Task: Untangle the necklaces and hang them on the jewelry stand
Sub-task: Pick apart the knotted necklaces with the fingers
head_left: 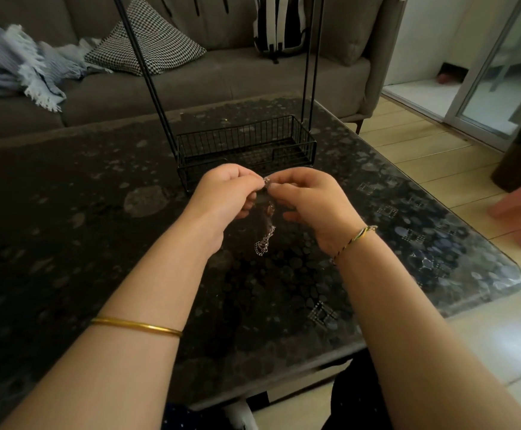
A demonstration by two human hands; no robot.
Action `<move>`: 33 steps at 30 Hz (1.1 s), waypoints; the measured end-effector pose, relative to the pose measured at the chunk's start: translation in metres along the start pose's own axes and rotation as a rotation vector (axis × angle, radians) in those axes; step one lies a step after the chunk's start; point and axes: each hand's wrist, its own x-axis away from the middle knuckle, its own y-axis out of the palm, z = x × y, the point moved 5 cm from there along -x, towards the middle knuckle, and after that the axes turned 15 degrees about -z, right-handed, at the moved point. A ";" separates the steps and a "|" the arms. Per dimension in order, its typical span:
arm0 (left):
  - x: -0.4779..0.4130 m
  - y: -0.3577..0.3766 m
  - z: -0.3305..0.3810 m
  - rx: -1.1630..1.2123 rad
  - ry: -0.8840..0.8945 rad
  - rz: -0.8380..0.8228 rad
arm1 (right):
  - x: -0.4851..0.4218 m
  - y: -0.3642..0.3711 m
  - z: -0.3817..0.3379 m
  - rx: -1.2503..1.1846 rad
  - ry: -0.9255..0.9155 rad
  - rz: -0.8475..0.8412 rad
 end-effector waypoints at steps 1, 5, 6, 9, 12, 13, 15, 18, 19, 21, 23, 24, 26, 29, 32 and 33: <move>0.000 0.000 0.000 -0.003 -0.005 -0.002 | 0.000 0.000 -0.001 0.024 -0.019 0.002; 0.000 0.000 -0.001 -0.016 -0.019 0.005 | 0.000 -0.003 -0.003 0.132 -0.060 0.065; 0.000 -0.001 -0.002 -0.021 -0.020 0.012 | 0.000 -0.005 -0.003 0.133 -0.056 0.075; -0.001 -0.002 -0.002 -0.029 -0.015 0.043 | 0.000 -0.007 -0.003 0.121 -0.033 0.071; 0.001 -0.004 -0.001 -0.036 0.004 0.089 | -0.001 -0.004 -0.003 0.062 -0.012 -0.023; 0.001 -0.004 0.000 -0.036 0.015 0.098 | -0.001 -0.002 -0.002 0.034 -0.003 -0.056; 0.000 -0.003 0.000 -0.028 0.024 0.087 | -0.001 -0.003 -0.002 0.032 -0.002 -0.061; 0.000 -0.003 0.001 0.046 0.009 0.055 | -0.001 -0.012 -0.003 0.173 -0.045 0.075; 0.000 -0.005 0.000 0.074 0.002 0.053 | 0.000 -0.013 -0.003 0.158 -0.057 0.094; 0.001 -0.008 -0.001 0.113 -0.024 0.046 | 0.000 -0.014 -0.001 0.046 -0.052 0.071; 0.001 -0.009 -0.003 0.164 -0.047 0.055 | -0.001 -0.015 0.002 -0.037 -0.017 0.057; 0.001 -0.010 -0.003 0.202 -0.051 0.068 | -0.002 -0.016 0.004 -0.075 0.002 0.052; 0.002 -0.010 -0.004 0.309 -0.043 0.091 | -0.005 -0.012 0.007 -0.167 0.032 0.018; 0.001 -0.008 -0.002 0.515 -0.012 0.110 | -0.005 -0.004 0.010 -0.191 0.079 -0.058; 0.005 -0.010 0.001 0.674 0.028 0.153 | -0.005 -0.007 0.007 0.170 0.045 0.035; 0.007 -0.012 0.002 0.699 0.034 0.166 | -0.004 -0.009 0.004 0.331 0.010 0.098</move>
